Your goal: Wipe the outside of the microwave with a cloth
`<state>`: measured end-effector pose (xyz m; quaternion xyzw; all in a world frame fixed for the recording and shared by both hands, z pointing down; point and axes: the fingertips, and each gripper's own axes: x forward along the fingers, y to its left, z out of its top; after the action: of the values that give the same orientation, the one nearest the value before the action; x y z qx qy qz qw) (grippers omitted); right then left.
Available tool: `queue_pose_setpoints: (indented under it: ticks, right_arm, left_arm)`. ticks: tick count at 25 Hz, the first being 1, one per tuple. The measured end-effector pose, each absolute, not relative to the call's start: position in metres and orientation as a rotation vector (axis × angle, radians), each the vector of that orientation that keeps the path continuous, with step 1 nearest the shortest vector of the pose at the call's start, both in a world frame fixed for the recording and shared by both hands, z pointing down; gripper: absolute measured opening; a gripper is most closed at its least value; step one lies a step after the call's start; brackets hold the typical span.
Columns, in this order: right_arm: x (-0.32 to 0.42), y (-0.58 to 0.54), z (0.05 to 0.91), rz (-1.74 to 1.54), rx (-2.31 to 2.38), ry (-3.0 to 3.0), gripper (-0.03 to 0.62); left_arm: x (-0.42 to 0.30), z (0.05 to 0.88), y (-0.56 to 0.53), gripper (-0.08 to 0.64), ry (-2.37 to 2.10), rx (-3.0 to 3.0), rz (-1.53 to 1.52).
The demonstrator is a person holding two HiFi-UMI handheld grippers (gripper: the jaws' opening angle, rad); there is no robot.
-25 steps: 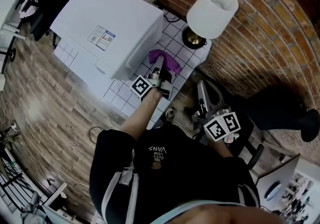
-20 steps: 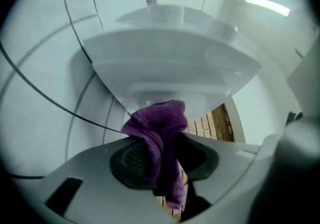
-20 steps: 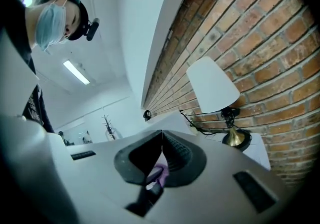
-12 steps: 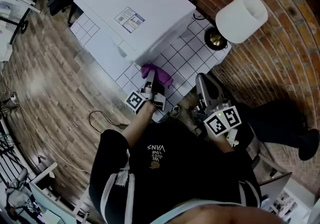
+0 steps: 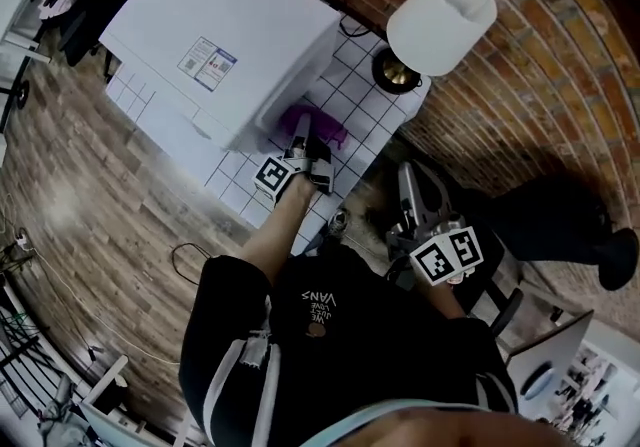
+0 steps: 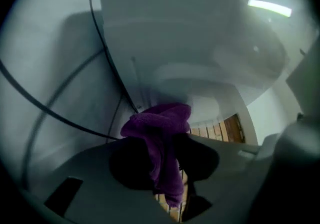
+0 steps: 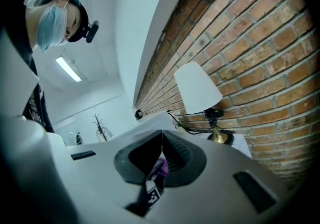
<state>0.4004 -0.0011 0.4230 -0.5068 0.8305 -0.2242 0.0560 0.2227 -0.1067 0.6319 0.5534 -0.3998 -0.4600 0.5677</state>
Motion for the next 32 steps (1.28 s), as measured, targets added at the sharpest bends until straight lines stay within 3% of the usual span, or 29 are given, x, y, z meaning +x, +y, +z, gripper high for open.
queue_pose_setpoints:
  ticks: [16, 26, 32]
  right_arm:
    - [0.489, 0.009, 0.435, -0.688, -1.776, 2.365, 0.0]
    - [0.457, -0.004, 0.427, -0.654, -1.65, 2.45, 0.0]
    - [0.409, -0.011, 0.417, -0.627, -1.479, 2.538, 0.0]
  left_arm:
    - [0.327, 0.624, -0.226, 0.13, -0.847, 1.32, -1.072]
    - [0.33, 0.571, -0.167, 0.13, -0.72, 1.555, -0.982]
    - [0.287, 0.555, -0.102, 0.13, -0.816, 1.735, -0.832]
